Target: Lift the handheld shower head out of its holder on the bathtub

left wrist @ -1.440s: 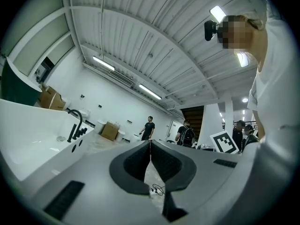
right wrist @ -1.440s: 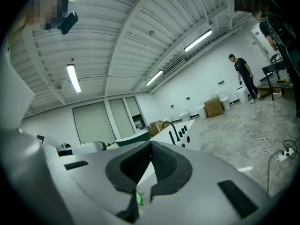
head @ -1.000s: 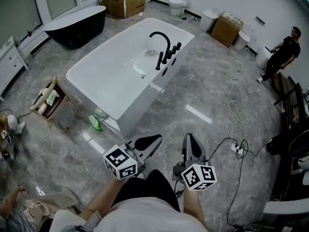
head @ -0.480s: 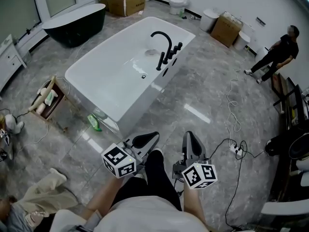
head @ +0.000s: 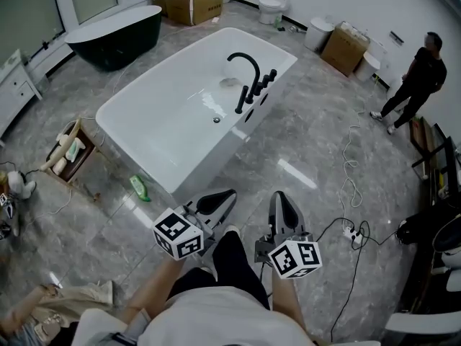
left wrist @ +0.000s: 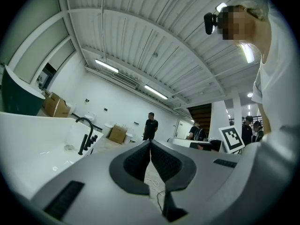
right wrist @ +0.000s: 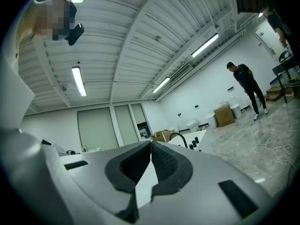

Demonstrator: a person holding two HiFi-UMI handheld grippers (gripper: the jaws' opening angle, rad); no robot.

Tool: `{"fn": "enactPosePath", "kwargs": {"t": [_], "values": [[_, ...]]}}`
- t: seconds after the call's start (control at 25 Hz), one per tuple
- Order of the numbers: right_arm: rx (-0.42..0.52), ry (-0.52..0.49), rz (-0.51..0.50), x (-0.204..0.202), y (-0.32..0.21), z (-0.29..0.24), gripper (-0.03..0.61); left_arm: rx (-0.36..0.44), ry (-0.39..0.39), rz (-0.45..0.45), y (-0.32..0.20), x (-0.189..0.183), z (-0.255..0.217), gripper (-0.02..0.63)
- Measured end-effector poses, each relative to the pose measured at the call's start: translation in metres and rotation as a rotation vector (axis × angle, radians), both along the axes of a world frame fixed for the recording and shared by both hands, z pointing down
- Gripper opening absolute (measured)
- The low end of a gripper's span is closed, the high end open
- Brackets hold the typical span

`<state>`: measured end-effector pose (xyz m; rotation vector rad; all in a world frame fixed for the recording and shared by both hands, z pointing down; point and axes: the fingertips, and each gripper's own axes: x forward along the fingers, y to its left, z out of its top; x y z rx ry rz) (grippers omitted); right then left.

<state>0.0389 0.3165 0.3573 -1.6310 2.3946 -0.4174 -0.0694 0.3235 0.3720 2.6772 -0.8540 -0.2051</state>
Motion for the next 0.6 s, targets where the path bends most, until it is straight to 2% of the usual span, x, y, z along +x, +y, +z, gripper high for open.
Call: {"fn": "enactPosePath", "kwargs": {"t": [0.6], "values": [[-0.017, 0.019, -0.057, 0.019, -0.125, 0.004, 0.018, -0.004, 0.003, -0.089, -0.127, 0.024, -0.006, 0.012]]}}
